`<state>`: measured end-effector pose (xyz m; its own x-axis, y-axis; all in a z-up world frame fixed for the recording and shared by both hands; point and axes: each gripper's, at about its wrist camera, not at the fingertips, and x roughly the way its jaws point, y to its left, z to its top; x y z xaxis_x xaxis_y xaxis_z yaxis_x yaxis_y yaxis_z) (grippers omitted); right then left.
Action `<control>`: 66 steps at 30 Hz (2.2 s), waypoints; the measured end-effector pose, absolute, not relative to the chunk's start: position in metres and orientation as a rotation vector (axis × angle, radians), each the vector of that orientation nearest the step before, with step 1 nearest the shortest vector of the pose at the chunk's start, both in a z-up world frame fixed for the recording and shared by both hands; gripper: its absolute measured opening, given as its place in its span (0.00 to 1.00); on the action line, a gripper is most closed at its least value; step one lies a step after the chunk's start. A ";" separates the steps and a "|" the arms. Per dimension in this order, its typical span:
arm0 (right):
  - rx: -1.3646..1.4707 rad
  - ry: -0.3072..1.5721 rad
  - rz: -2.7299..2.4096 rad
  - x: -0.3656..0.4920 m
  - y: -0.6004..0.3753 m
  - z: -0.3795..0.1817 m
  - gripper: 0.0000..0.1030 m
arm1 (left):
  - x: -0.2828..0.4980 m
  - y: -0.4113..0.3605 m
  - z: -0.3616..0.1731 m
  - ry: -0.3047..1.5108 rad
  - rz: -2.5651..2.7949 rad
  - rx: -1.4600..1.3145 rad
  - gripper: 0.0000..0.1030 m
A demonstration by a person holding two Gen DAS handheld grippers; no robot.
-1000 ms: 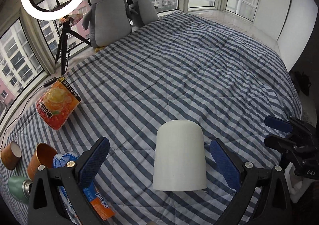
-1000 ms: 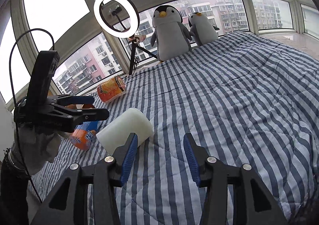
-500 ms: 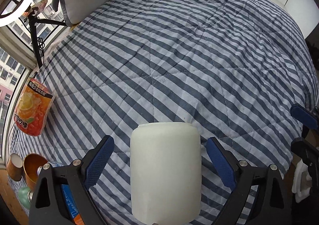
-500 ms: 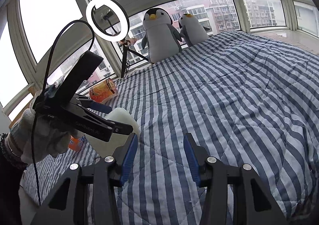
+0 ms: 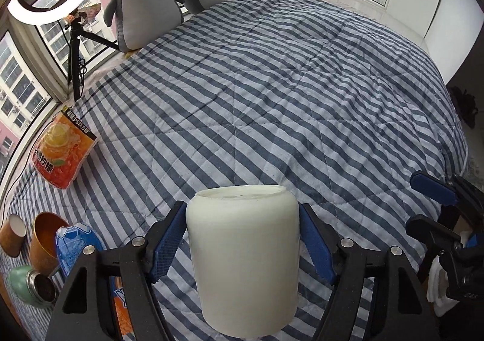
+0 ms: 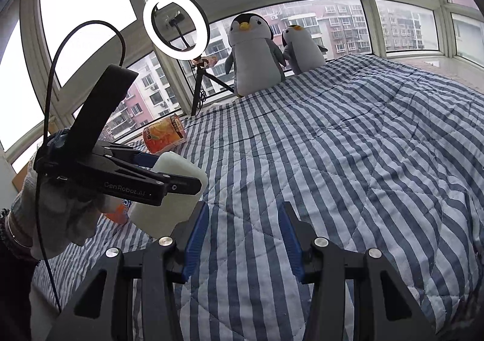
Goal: Flip cup upside down
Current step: 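Grasp the white cup with the left gripper while the right gripper releases it, then rotate the white cup with the left gripper so its rim faces down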
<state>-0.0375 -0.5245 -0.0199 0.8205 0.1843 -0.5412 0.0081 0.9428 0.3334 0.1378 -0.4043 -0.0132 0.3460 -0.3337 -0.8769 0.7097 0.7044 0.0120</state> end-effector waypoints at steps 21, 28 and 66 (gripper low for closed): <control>0.073 0.444 0.106 -0.049 -0.381 -0.002 0.43 | 0.025 -0.199 0.048 0.694 -0.650 0.197 0.74; 0.029 0.407 0.143 -0.048 -0.335 0.000 0.43 | 0.014 -0.141 0.045 0.679 -0.576 0.174 0.74; -0.047 0.330 0.097 -0.046 -0.268 -0.009 0.43 | 0.045 -0.106 -0.007 0.690 -0.453 0.151 0.74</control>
<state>-0.0456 -0.2681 -0.0090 0.9413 0.0875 -0.3261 -0.1027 0.9943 -0.0299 0.0454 -0.1059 -0.0068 0.6790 -0.3524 -0.6441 0.4506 0.8926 -0.0134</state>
